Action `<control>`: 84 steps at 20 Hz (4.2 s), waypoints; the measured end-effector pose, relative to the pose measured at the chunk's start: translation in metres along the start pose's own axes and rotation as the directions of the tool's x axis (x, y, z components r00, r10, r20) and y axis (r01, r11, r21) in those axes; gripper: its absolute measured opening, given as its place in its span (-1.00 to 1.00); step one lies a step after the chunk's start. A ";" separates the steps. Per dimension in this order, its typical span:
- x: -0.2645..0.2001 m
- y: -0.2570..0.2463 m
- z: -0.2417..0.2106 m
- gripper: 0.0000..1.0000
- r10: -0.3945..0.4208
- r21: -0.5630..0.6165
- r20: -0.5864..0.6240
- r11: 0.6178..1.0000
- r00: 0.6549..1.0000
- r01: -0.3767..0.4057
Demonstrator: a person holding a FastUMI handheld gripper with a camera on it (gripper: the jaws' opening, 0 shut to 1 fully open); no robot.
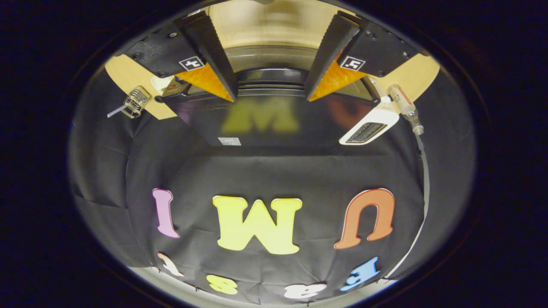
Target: Open the toaster oven, put the food inside, and close the toaster oven door.
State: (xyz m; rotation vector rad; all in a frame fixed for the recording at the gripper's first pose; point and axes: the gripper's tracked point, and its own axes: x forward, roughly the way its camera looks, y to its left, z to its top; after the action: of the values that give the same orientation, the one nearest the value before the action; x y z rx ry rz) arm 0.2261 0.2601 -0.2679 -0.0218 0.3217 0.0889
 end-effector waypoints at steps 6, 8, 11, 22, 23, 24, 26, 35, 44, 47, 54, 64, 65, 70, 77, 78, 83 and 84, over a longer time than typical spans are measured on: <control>-0.023 0.000 -0.015 1.00 0.014 0.009 -0.030 1.000 0.999 -0.013; -0.033 0.000 -0.023 1.00 0.023 0.020 -0.033 1.000 0.999 -0.022; -0.050 0.000 -0.039 1.00 0.040 0.019 -0.062 0.999 0.997 -0.039; -0.098 -0.005 -0.109 1.00 0.091 0.010 -0.199 0.996 0.976 -0.090; -0.100 -0.005 -0.116 1.00 0.096 -0.010 -0.209 0.995 0.973 -0.100; -0.102 -0.006 -0.122 0.99 0.096 -0.031 -0.224 0.994 0.970 -0.105; -0.105 -0.007 -0.133 1.00 0.097 -0.030 -0.248 0.994 0.964 -0.108; -0.113 -0.009 -0.188 0.99 0.133 0.060 -0.381 0.991 0.915 -0.119; -0.104 -0.013 -0.217 0.99 0.145 0.084 -0.459 0.989 0.877 -0.120; -0.109 -0.014 -0.210 0.99 0.182 0.100 -0.443 0.983 0.878 -0.153; -0.121 -0.104 -0.150 0.99 0.135 0.015 -0.336 0.990 0.932 -0.138; -0.123 -0.260 -0.151 0.93 0.193 0.093 -0.413 0.981 0.890 -0.170; -0.125 -0.258 -0.161 0.91 0.253 0.151 -0.436 0.967 0.863 -0.207; -0.140 -0.232 -0.184 0.33 0.545 0.452 -0.497 0.827 0.675 -0.334; -0.139 -0.232 -0.196 -0.48 0.641 0.552 -0.518 0.757 0.567 -0.350; -0.138 -0.232 -0.195 -0.58 0.647 0.564 -0.518 0.750 0.559 -0.345; -0.139 -0.232 -0.160 -0.67 0.647 0.569 -0.474 0.743 0.597 -0.354; -0.139 -0.229 -0.151 -0.67 0.650 0.573 -0.461 0.738 0.604 -0.356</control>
State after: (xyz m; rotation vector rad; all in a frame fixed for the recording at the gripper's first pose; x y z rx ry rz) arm 0.0683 0.0146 -0.3652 0.5087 1.0429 0.6143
